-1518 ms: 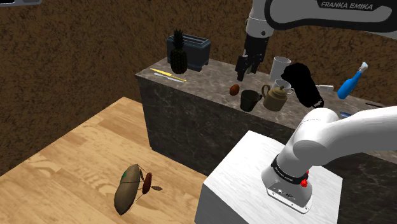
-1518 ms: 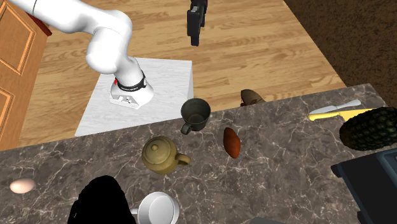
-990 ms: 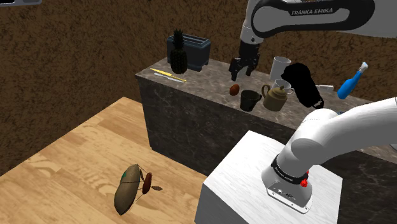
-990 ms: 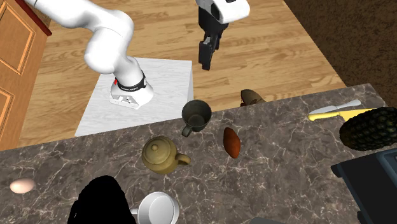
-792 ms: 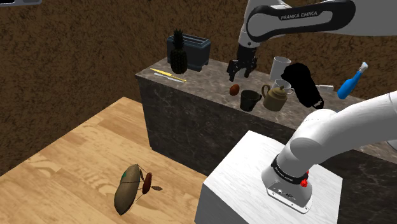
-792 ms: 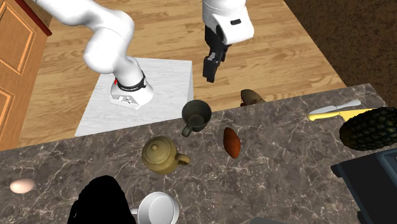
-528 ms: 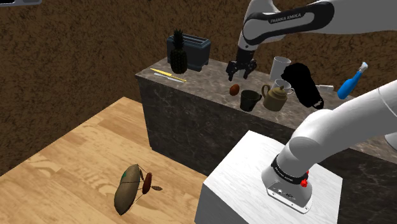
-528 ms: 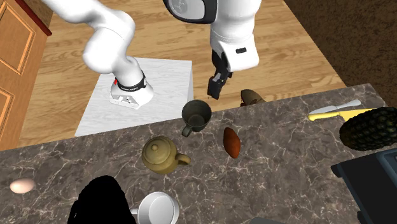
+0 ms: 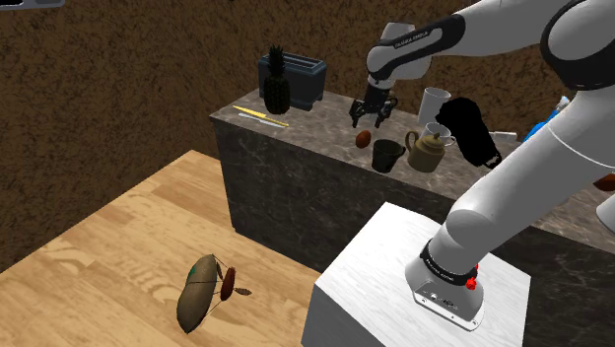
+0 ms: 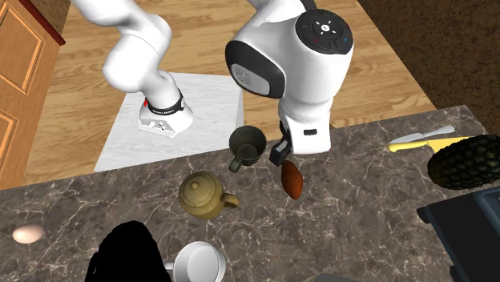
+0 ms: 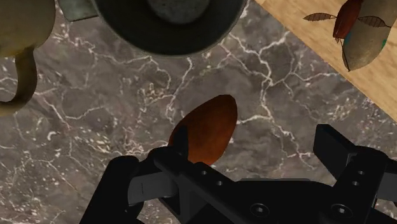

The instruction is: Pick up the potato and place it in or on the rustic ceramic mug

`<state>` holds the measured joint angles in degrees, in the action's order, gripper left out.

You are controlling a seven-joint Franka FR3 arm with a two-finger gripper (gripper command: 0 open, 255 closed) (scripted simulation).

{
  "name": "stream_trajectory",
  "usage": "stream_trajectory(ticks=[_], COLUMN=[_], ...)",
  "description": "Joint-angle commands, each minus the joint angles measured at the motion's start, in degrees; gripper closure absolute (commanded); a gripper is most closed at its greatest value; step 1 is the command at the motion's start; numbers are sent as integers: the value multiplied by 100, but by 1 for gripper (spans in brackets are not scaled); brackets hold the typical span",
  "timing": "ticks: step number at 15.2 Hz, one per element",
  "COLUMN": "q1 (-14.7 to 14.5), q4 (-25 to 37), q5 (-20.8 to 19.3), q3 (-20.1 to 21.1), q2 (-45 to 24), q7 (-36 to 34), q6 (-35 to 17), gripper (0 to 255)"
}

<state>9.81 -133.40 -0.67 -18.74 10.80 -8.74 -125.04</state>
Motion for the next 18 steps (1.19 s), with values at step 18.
stream_trajectory(ticks=[18], q1=[213], q4=[296], q5=[1007], q3=[-358], q2=[-1506], q7=[464], q6=[-1109], gripper=[0])
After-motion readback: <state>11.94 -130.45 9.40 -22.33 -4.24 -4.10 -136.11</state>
